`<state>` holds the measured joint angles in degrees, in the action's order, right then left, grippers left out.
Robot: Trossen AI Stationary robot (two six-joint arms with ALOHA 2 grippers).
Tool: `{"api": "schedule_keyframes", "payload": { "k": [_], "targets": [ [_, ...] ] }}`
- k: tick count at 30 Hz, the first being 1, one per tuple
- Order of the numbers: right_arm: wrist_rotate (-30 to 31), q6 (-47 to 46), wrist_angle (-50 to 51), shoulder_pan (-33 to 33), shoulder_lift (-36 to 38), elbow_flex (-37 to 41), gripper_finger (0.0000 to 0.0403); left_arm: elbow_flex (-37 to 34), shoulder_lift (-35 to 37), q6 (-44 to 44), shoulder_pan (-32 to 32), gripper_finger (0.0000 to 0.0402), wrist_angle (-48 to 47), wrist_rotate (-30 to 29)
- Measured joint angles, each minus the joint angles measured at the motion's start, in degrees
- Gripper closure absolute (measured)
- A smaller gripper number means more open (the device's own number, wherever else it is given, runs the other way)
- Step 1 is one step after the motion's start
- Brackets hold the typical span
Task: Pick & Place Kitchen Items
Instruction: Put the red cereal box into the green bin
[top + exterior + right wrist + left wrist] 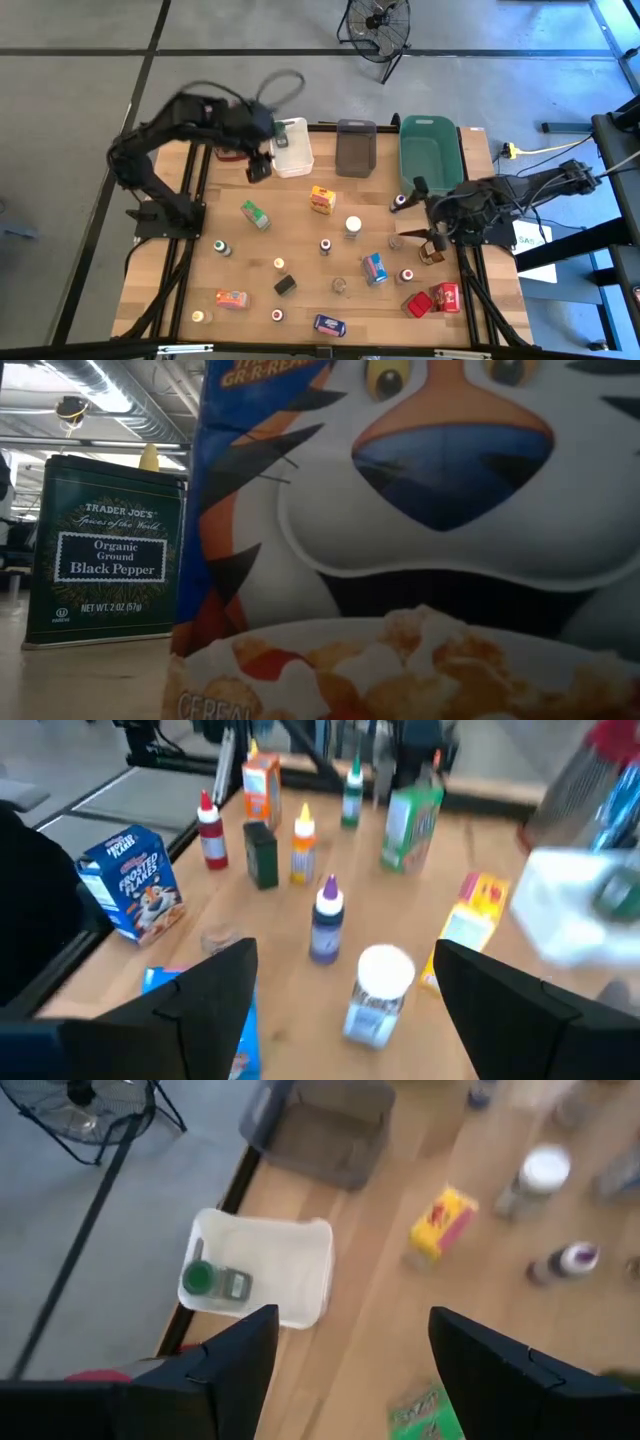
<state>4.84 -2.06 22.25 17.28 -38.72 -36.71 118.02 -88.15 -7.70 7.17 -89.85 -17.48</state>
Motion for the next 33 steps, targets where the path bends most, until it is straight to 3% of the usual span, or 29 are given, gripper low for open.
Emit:
{"api": "schedule_keyframes", "payload": {
  "k": [7,14,19,24,33],
  "targets": [
    [-0.31,-27.01,22.60,0.10,-9.99,-16.05,0.0095,-17.02,7.65,-4.20,-7.18,0.0148,2.49,-7.83],
    [-10.52,-57.71,39.16,2.96,-17.93,-25.03,0.0095,-35.29,21.62,-5.26,-12.56,0.0148,18.18,-14.43],
    [-17.31,-77.29,45.49,6.75,-20.85,-25.84,0.0095,-47.73,29.56,-5.01,-14.88,0.0147,34.91,-13.40],
    [-18.97,-90.85,51.11,11.66,-21.28,-25.84,0.0095,-59.80,33.21,-3.85,-16.38,0.0147,50.58,-11.06],
    [-15.98,-112.39,51.31,24.99,-23.09,-25.86,0.0096,-74.13,33.67,1.53,-19.56,0.0146,74.89,-6.44]
  ]
}}
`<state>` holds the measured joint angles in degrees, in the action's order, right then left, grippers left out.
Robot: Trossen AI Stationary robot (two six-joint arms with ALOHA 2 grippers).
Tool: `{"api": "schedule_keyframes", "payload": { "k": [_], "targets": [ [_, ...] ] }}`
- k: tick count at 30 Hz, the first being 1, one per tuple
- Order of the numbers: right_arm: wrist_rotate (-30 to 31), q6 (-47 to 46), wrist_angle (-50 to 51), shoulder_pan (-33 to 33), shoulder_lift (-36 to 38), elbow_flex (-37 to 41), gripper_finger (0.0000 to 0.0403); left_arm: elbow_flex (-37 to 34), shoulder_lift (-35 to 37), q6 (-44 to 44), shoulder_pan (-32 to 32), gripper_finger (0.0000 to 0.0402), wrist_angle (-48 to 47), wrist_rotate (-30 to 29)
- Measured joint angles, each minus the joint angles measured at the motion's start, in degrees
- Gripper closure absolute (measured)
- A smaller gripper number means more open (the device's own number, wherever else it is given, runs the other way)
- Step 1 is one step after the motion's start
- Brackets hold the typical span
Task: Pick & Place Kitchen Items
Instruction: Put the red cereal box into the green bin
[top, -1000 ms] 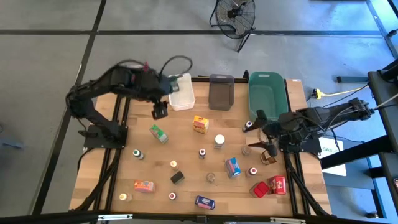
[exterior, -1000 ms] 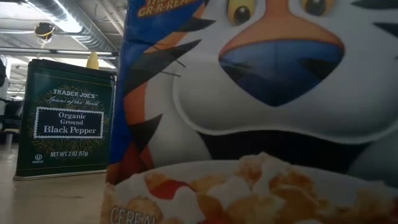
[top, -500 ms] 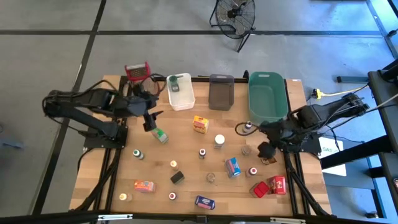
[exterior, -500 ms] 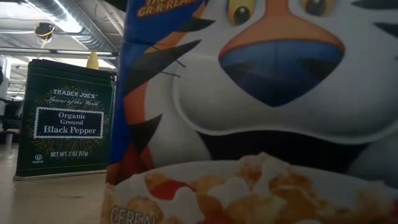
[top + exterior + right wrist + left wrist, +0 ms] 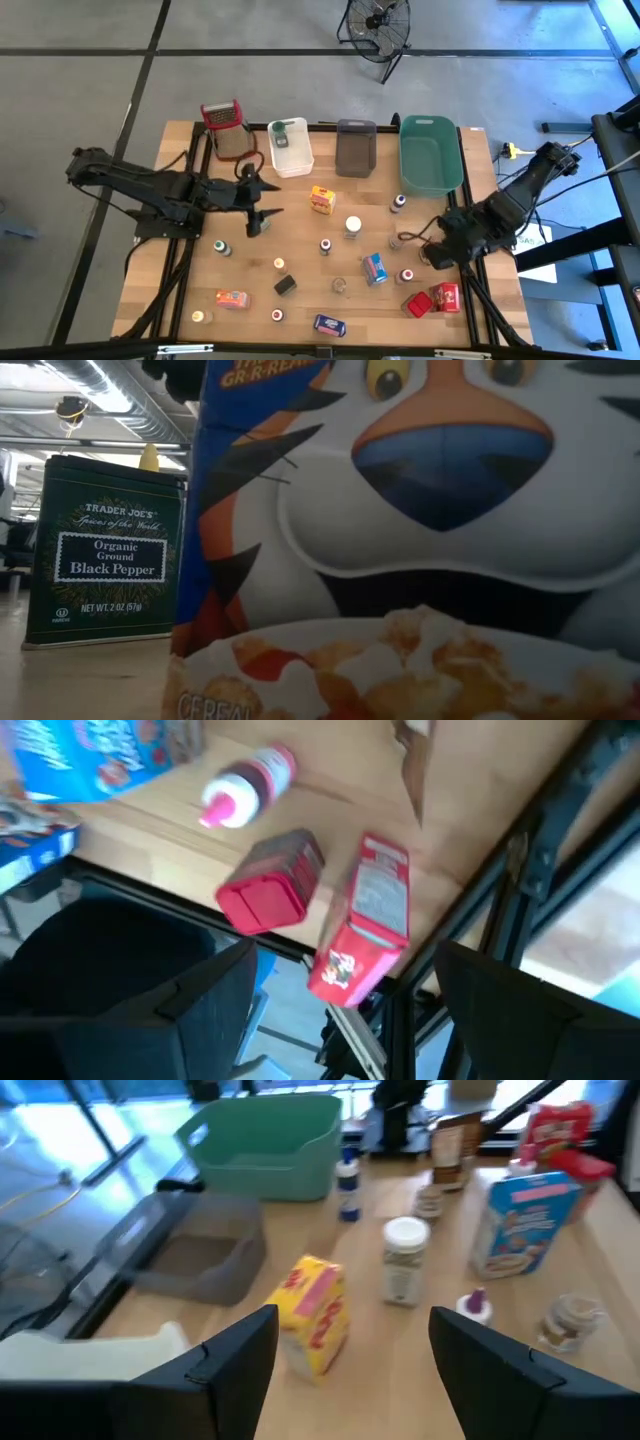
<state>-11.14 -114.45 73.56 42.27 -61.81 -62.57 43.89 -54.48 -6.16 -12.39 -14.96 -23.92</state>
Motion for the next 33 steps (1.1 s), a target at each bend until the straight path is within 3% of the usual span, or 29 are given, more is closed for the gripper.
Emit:
{"api": "schedule_keyframes", "payload": {
  "k": [8,17,21,33],
  "targets": [
    [0.02,-9.92,-5.05,8.51,-5.38,0.00,0.0096,-5.85,0.00,1.28,-3.14,0.0146,9.12,0.06],
    [2.72,-13.72,-8.27,13.85,-12.32,0.00,0.0096,-5.96,0.00,4.28,-4.08,0.0146,10.95,-0.31],
    [6.66,-15.91,-10.37,15.34,-14.38,0.00,0.0096,-5.96,0.00,2.70,-4.15,0.0148,10.45,-0.48],
    [4.85,-21.50,-11.59,17.17,-17.10,0.00,0.0096,-5.96,-0.02,1.46,-7.59,0.0148,10.25,-0.44]
  ]
}}
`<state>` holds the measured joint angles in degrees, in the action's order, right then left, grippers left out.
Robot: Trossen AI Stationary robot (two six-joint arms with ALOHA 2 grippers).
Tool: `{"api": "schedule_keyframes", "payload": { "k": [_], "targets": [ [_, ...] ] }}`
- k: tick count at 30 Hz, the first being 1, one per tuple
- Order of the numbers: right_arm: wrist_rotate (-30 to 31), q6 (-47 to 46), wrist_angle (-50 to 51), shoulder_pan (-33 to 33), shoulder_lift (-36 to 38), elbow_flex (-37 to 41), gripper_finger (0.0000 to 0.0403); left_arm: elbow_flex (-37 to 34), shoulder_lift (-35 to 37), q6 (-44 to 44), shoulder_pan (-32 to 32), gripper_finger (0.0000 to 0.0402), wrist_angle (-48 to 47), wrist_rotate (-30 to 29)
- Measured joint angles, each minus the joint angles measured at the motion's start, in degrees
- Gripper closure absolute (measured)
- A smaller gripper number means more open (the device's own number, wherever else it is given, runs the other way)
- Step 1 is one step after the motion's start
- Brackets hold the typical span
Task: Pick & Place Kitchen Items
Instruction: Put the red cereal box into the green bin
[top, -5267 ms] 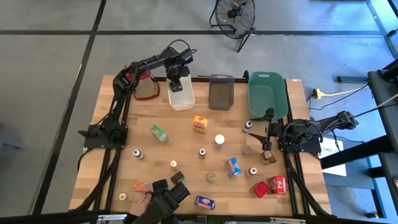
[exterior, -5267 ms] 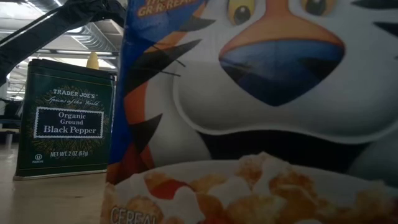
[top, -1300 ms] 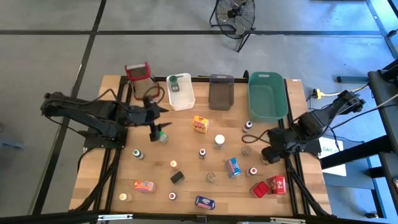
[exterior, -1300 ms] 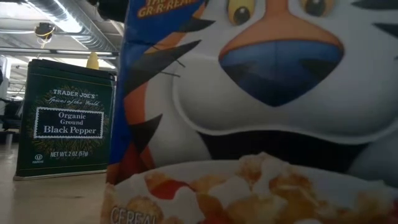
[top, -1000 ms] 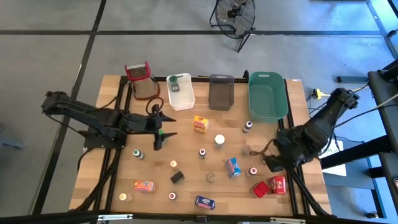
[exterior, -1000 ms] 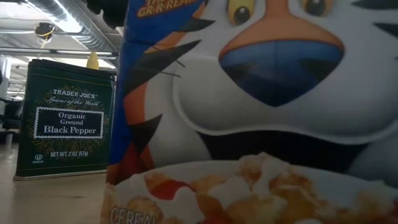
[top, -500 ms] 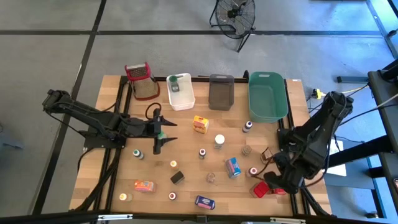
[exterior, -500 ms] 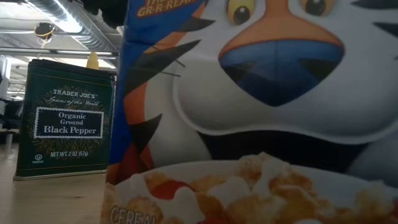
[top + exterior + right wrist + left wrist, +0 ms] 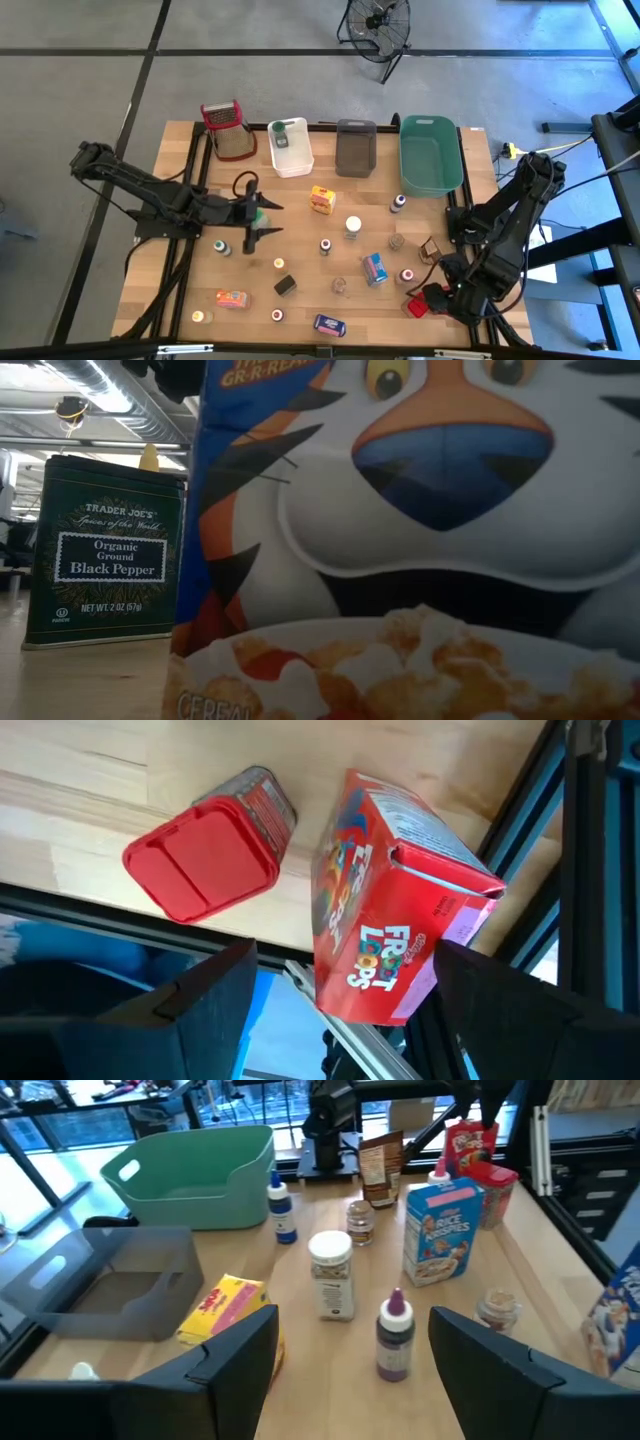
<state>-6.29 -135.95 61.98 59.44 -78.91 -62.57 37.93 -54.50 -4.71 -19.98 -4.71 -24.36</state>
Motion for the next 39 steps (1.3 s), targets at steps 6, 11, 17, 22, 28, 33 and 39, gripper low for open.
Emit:
{"api": "schedule_keyframes", "payload": {
  "k": [6,11,17,22,28,33,39],
  "targets": [
    [0.07,-0.06,0.02,-0.02,-0.02,0.00,0.0096,0.00,0.00,-0.09,-1.41,0.0146,0.00,0.00],
    [0.20,1.27,0.41,-0.02,-0.05,-0.41,0.0095,0.00,0.00,-0.55,-1.49,0.0149,0.00,0.00],
    [2.37,1.59,4.84,-0.02,-0.07,-5.22,0.0095,0.00,-0.02,-0.55,-1.47,0.0146,0.00,0.00],
    [2.78,0.40,8.62,-0.02,-0.07,-7.65,0.0095,0.00,-0.02,-0.55,-1.47,0.0148,-0.02,-0.01],
    [-0.49,-3.72,8.52,-0.02,-1.81,-7.65,0.0095,0.02,-0.02,-0.53,-1.47,0.0147,-1.01,-0.02],
    [-0.16,-3.75,8.52,-0.02,-4.13,-7.65,0.0095,0.02,-0.02,-0.68,-1.47,0.0147,-1.81,-0.02],
    [0.11,-3.75,8.33,-0.02,-7.38,-7.65,0.0095,0.02,-0.02,-2.23,-1.47,0.0148,-1.81,0.00]
  ]
}}
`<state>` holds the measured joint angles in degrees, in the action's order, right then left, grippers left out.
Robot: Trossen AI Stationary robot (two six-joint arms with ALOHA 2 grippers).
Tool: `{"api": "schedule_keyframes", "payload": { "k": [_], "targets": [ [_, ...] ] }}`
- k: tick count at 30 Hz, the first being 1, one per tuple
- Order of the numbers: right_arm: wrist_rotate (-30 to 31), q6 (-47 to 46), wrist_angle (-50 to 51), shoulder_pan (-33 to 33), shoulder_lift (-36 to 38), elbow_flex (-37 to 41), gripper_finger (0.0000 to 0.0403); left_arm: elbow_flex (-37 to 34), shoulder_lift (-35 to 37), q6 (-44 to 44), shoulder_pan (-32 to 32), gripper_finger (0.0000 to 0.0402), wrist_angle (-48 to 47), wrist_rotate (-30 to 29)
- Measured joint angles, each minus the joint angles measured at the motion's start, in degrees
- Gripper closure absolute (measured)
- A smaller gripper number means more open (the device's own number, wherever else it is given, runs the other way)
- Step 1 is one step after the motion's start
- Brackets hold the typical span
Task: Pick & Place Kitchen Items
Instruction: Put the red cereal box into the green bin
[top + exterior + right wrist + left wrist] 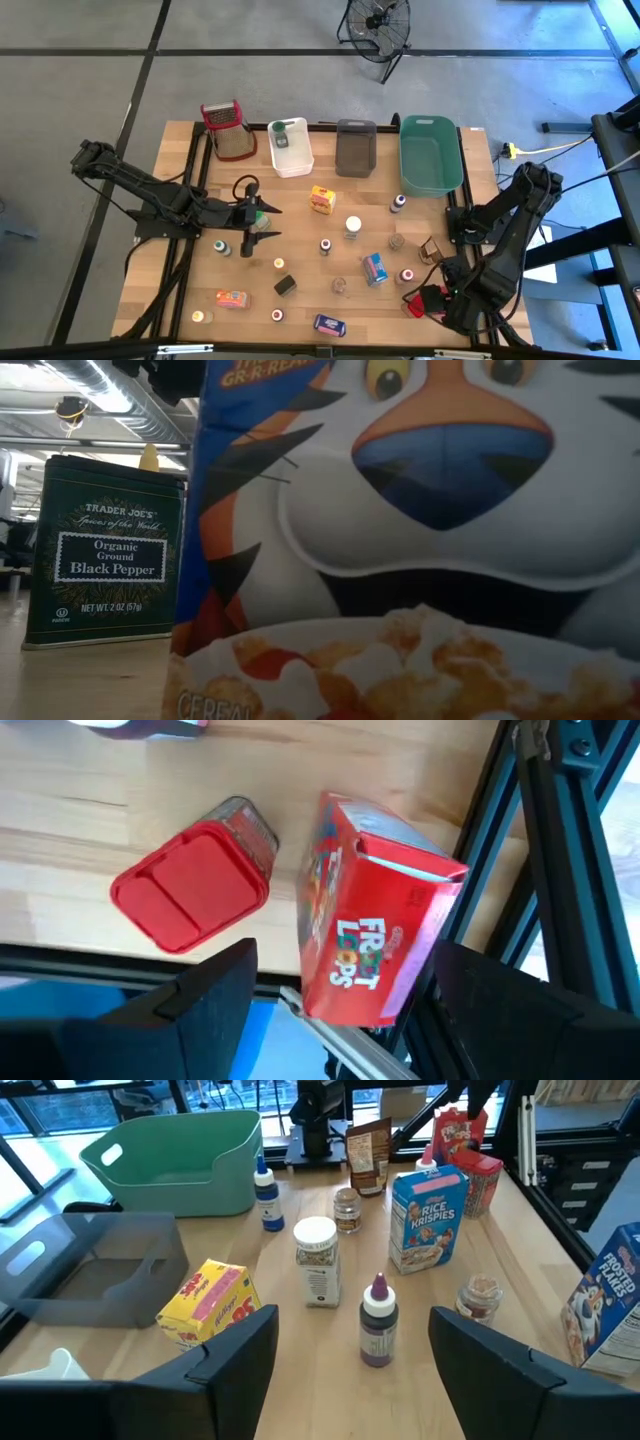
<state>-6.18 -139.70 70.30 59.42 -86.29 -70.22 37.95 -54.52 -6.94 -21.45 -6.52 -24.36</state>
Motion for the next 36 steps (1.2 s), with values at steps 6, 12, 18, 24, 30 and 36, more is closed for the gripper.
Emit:
{"api": "schedule_keyframes", "payload": {
  "k": [6,12,18,24,30,36],
  "targets": [
    [-0.06,0.00,0.21,0.00,-1.62,0.00,0.0095,0.00,0.00,0.02,0.00,0.0146,0.01,0.00],
    [-0.05,-0.02,0.81,0.00,-3.09,0.00,0.0095,0.00,0.00,0.04,0.00,0.0148,0.02,0.00],
    [-0.06,-0.02,0.66,0.00,-4.00,0.00,0.0095,0.00,0.00,0.11,0.00,0.0146,0.03,0.02],
    [-0.52,-0.48,0.63,0.00,-4.03,0.00,0.0096,0.00,0.00,0.11,0.00,0.0147,-0.07,0.02],
    [-0.54,-0.47,0.59,0.04,-4.03,0.00,0.0109,0.00,0.00,0.12,0.00,0.0148,-0.11,0.04],
    [-0.55,-1.38,-0.23,0.72,-4.03,0.00,0.0144,0.00,-0.01,0.22,0.00,0.0146,-0.14,0.04]
  ]
}}
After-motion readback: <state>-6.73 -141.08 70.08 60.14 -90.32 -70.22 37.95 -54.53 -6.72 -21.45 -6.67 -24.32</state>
